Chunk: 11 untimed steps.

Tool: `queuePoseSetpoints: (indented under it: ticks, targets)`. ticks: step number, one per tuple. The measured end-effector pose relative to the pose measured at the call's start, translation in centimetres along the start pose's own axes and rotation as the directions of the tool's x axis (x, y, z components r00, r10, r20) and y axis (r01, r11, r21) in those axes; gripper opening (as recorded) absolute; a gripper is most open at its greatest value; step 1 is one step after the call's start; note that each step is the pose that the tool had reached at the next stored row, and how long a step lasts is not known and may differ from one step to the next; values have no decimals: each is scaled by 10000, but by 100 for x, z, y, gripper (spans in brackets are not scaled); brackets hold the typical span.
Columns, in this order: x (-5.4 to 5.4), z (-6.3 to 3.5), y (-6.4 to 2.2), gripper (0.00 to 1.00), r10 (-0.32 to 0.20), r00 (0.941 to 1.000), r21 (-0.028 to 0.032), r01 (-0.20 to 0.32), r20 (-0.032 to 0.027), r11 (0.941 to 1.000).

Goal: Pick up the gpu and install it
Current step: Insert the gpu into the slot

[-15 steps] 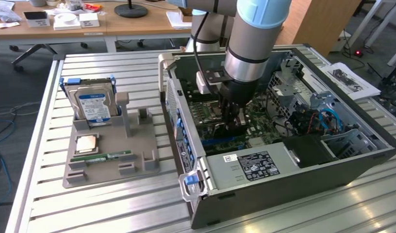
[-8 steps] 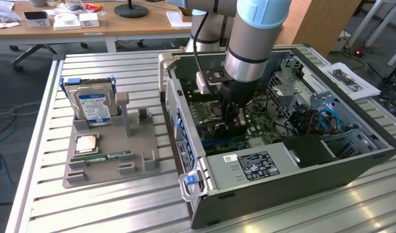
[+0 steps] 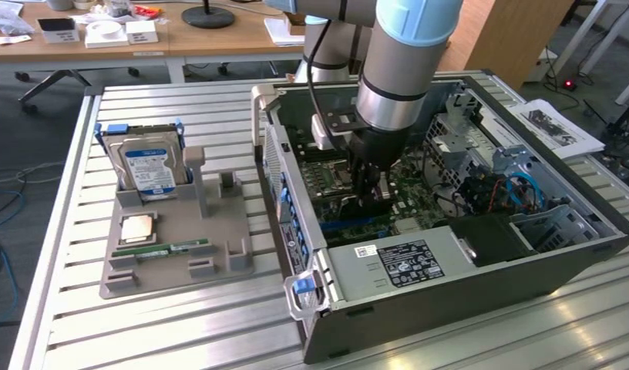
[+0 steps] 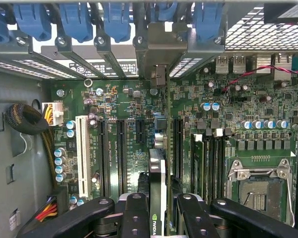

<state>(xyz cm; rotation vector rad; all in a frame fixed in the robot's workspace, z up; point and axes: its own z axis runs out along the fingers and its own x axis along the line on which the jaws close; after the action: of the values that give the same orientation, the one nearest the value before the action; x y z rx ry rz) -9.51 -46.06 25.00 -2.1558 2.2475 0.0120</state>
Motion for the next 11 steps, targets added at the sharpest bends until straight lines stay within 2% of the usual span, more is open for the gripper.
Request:
queuePoseSetpoints:
  ticks: [11]
  targets:
    - [1, 27, 2, 27, 0, 10000, -2, 0, -6, 10000]
